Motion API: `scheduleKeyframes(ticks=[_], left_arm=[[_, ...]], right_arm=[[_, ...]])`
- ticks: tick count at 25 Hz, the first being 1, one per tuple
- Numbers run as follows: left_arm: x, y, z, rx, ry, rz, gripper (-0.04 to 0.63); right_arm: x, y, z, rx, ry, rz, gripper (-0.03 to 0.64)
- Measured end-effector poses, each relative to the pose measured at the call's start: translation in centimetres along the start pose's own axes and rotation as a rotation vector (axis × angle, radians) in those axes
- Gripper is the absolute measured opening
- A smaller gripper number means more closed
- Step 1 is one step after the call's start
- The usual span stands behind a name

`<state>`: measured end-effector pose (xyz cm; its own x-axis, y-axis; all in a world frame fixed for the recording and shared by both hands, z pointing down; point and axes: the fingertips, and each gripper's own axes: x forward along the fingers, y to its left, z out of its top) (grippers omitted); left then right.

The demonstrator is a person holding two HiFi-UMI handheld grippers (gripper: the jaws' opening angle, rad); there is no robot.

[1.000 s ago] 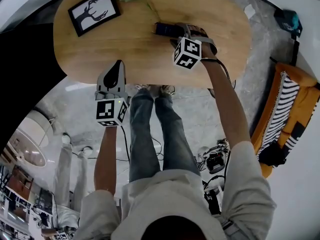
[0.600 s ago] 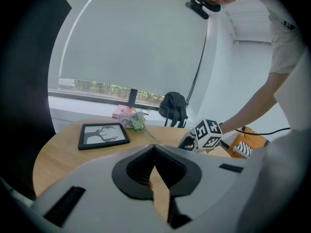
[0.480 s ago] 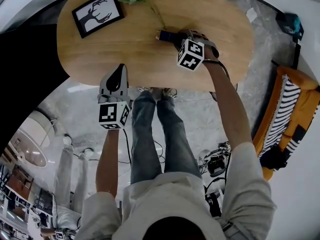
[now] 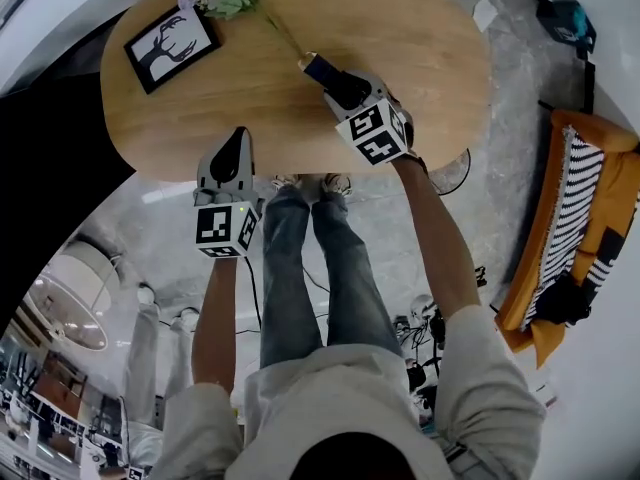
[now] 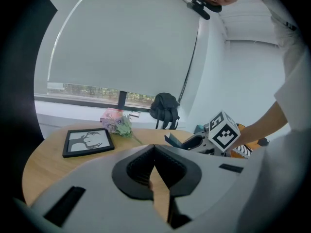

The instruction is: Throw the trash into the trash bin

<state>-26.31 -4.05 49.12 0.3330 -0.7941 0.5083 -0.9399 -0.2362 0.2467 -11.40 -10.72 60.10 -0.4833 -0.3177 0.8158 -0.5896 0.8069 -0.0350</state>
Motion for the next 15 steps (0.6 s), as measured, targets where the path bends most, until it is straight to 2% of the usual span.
scheduleKeyframes(ticks=[4, 10, 15], left_arm=[[0.8, -2.1, 0.1, 0.025, 0.006, -0.036, 0.018], [2.3, -6.4, -0.2, 0.073, 0.032, -0.100, 0.018], [3.8, -11.4, -0.3, 0.127, 0.048, -0.175, 0.018]], right_arm=[[-3.7, -0.8, -0.7, 0.233, -0.122, -0.078, 0.207], [-9.2, -1.6, -3.8, 0.452, -0.244, -0.193, 0.207], [-14.4, -2.8, -7.9, 0.588, -0.310, -0.293, 0.206]])
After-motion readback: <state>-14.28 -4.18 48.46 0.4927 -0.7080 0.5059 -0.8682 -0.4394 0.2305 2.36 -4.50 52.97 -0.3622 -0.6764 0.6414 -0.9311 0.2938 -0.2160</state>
